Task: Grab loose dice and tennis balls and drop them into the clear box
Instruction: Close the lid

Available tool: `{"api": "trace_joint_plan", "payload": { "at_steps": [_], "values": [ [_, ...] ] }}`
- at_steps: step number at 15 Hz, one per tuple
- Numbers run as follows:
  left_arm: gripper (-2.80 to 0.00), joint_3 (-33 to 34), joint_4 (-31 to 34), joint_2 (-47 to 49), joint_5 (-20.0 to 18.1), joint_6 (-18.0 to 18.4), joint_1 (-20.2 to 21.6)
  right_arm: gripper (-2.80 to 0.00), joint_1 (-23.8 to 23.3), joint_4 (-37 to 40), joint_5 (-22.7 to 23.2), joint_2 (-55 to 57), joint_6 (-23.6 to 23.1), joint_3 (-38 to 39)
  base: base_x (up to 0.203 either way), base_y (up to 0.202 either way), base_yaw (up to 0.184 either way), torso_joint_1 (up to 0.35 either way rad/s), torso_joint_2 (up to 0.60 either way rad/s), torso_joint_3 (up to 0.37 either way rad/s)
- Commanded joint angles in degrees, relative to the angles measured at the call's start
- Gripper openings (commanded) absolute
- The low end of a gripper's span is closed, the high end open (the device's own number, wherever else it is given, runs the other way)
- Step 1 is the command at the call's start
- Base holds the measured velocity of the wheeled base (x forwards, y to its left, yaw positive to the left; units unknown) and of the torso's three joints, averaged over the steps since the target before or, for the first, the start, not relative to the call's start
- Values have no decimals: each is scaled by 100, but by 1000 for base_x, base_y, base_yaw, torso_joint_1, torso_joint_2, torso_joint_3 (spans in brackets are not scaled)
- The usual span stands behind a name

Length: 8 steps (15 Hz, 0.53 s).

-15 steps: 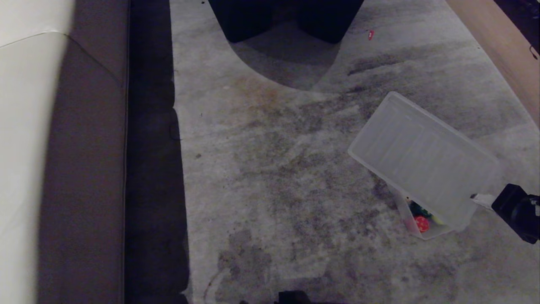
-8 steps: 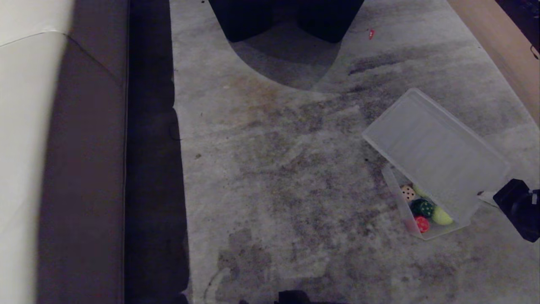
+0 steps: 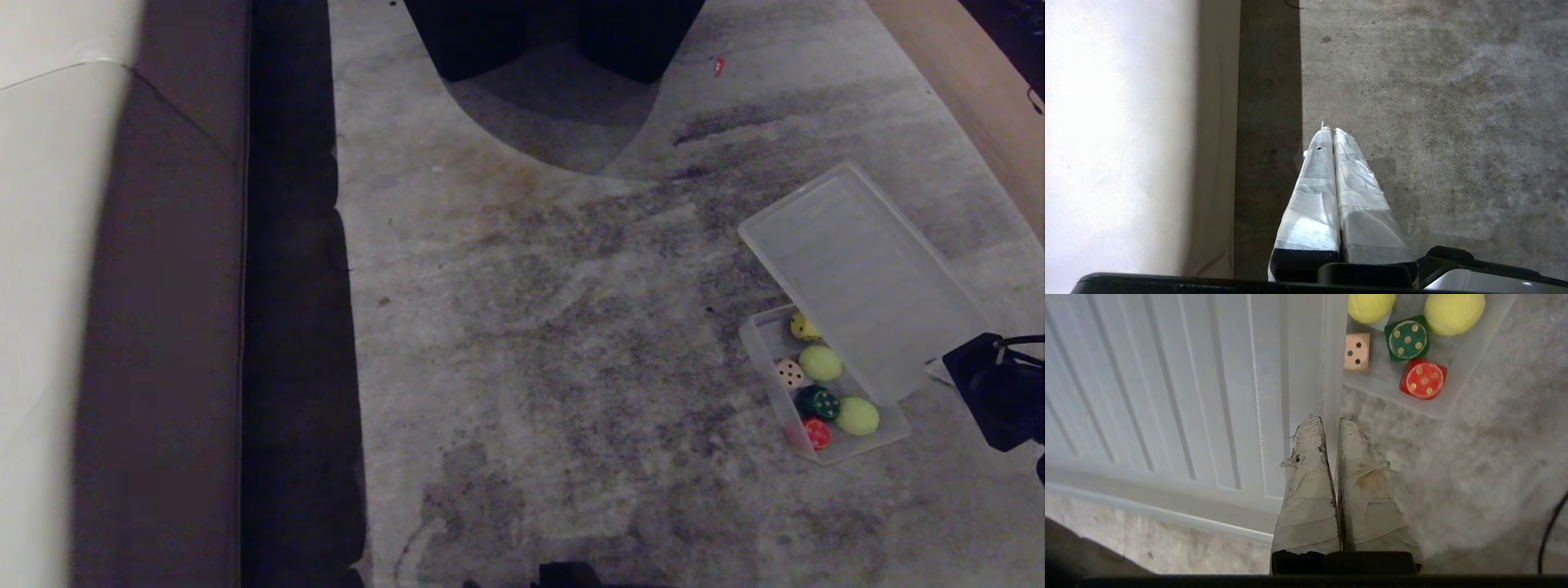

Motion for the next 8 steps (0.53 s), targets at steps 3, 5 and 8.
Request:
{"api": "trace_joint_plan", "payload": {
  "at_steps": [3, 5, 8],
  "values": [
    [-280, 0, -2, 6, 5, -7, 0, -280, -252, -828, 25, 1367, 19, -133, 0, 0, 0, 0, 0, 0],
    [-280, 0, -2, 4, 5, -7, 0, -280, -329, -1317, 31, 2005, 3, -209, 0, 0, 0, 0, 0, 0],
    [-280, 0, -2, 6, 5, -7, 0, -280, -438, -1833, 44, 2804, -52, -408, 0, 0, 0, 0, 0, 0]
  ]
}}
